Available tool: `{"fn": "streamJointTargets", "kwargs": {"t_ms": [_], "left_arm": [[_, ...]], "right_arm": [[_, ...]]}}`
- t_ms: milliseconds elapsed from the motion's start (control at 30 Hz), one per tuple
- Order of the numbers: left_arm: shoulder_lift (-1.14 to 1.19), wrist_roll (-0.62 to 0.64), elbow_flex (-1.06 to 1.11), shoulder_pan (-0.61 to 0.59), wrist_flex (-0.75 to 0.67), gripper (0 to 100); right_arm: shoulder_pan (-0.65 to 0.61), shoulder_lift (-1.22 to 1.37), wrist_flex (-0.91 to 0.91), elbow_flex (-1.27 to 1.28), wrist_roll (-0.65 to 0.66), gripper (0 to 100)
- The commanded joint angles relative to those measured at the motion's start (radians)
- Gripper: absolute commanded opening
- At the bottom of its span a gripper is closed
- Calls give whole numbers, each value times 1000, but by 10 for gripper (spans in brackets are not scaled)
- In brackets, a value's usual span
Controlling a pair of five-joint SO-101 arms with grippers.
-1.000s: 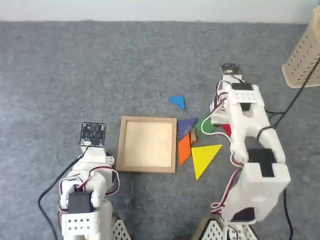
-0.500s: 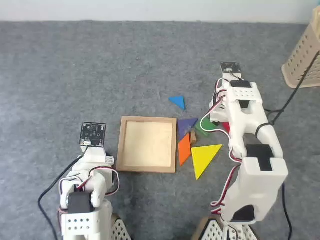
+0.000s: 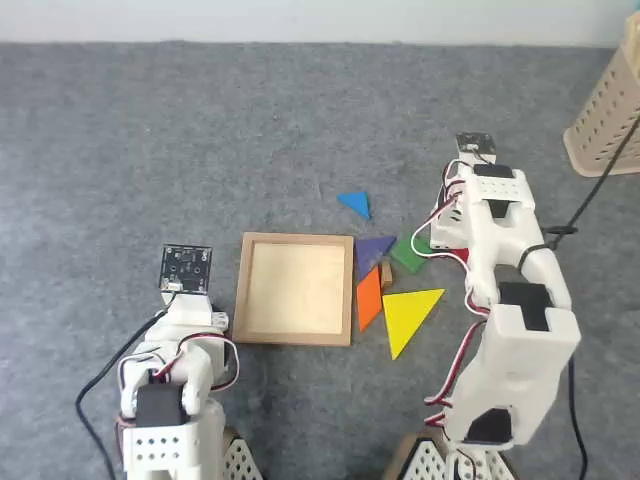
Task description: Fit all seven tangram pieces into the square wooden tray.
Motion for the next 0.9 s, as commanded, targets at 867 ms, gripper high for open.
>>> {"fn": "streamJointTargets", "kwargs": {"t_ms": [867], "left_arm": [[-18, -2, -10, 5, 6, 17]], "right_arm": [[21, -139, 10, 44, -14, 20]]}}
